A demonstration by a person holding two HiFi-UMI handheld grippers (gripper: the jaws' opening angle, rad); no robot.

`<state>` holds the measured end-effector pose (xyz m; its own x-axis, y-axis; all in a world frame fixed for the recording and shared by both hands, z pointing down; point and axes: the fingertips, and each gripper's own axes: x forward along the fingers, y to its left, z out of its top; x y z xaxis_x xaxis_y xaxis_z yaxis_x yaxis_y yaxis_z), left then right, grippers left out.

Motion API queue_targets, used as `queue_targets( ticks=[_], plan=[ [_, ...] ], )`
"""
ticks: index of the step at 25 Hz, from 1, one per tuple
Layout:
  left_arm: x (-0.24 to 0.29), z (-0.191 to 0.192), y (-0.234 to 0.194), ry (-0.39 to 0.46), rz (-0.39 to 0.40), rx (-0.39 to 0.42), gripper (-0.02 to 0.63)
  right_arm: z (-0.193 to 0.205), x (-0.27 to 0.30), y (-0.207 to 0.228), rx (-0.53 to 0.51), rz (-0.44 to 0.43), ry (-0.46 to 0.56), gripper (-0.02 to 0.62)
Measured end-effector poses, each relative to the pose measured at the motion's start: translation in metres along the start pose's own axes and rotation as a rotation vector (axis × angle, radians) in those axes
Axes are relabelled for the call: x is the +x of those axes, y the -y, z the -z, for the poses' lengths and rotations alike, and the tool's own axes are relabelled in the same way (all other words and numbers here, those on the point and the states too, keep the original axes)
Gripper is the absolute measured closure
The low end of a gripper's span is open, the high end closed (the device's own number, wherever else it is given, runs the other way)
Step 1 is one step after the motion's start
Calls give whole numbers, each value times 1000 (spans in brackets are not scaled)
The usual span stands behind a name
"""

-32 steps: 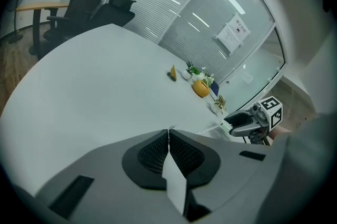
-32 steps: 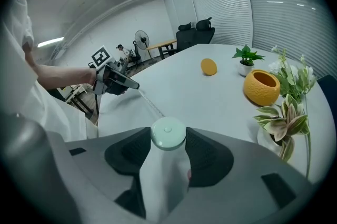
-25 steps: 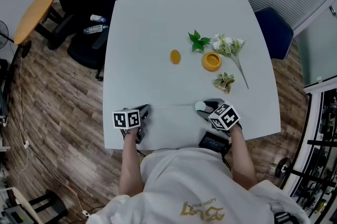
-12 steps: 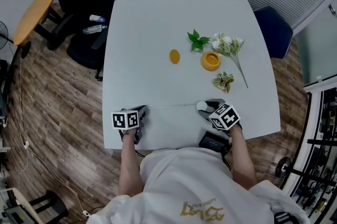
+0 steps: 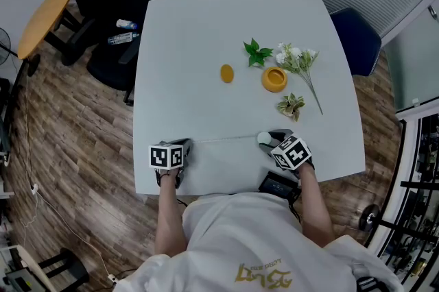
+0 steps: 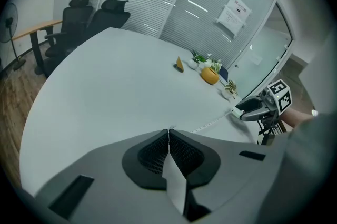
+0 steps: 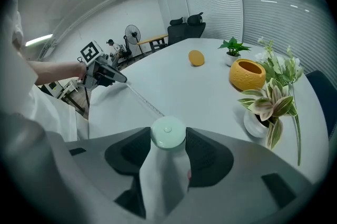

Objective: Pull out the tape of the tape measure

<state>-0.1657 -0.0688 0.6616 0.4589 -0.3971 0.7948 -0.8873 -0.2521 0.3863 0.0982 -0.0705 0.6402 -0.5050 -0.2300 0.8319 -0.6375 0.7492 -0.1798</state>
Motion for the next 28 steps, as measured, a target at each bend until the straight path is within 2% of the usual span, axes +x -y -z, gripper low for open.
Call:
queue_targets(
  ticks=[14, 28],
  plan=[
    [1, 7, -2, -82, -83, 104, 596, 11, 3, 8, -5, 84, -68, 371],
    [-7, 17, -14, -101, -116, 102, 595, 24, -3, 18, 33, 127, -89, 371]
  ],
)
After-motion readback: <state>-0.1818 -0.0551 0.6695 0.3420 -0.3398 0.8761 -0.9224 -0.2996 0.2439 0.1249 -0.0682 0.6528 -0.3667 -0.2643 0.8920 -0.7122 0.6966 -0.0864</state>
